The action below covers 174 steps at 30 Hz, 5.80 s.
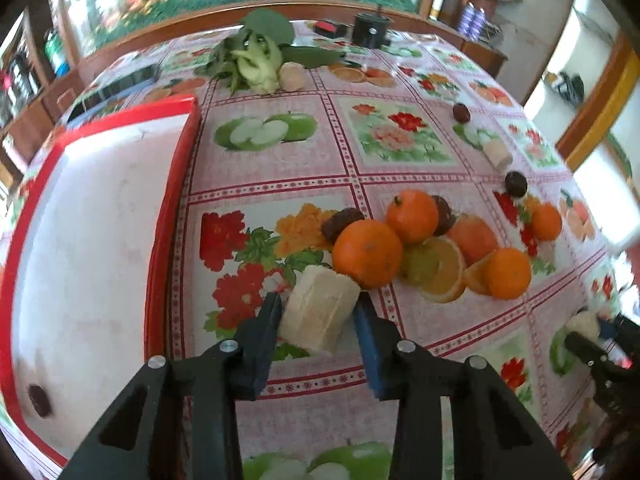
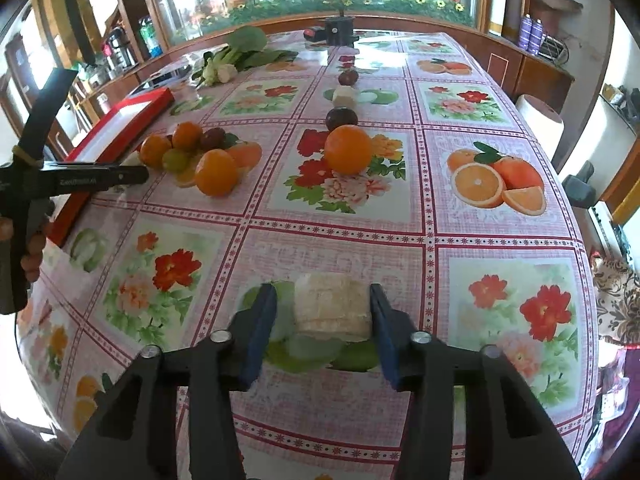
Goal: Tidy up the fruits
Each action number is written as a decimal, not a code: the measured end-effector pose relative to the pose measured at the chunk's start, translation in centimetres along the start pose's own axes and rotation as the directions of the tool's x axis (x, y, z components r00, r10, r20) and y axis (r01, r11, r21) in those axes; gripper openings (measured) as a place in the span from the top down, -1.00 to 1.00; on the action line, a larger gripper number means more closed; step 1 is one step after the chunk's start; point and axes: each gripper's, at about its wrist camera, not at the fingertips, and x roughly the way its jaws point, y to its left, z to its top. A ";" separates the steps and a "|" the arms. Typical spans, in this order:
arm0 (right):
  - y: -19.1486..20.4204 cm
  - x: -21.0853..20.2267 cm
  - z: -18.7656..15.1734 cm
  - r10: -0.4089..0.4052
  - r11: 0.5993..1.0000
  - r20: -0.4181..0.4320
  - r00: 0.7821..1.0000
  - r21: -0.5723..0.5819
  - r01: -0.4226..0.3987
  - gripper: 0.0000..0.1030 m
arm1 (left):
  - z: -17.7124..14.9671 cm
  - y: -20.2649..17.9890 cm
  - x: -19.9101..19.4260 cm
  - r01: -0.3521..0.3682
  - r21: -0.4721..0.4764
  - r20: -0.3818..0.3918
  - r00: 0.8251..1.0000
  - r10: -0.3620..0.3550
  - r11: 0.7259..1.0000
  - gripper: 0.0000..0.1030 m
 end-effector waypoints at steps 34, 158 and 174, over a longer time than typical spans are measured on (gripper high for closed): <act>10.0 0.7 3.7 0.095 0.982 0.002 0.995 -0.166 -0.093 0.31 | -6.4 2.2 -7.4 0.155 -0.125 0.062 0.987 -0.148 0.980 0.22; 28.9 5.0 9.4 0.294 0.908 -0.095 0.951 -0.283 -0.309 -0.43 | -7.4 16.6 -9.6 -0.135 -0.400 0.069 0.982 0.176 0.907 -0.27; 15.9 0.8 7.5 -0.017 0.984 0.014 1.000 -0.177 0.020 -0.87 | -5.1 4.8 -10.1 -0.112 -0.249 0.084 0.987 0.136 0.962 -0.30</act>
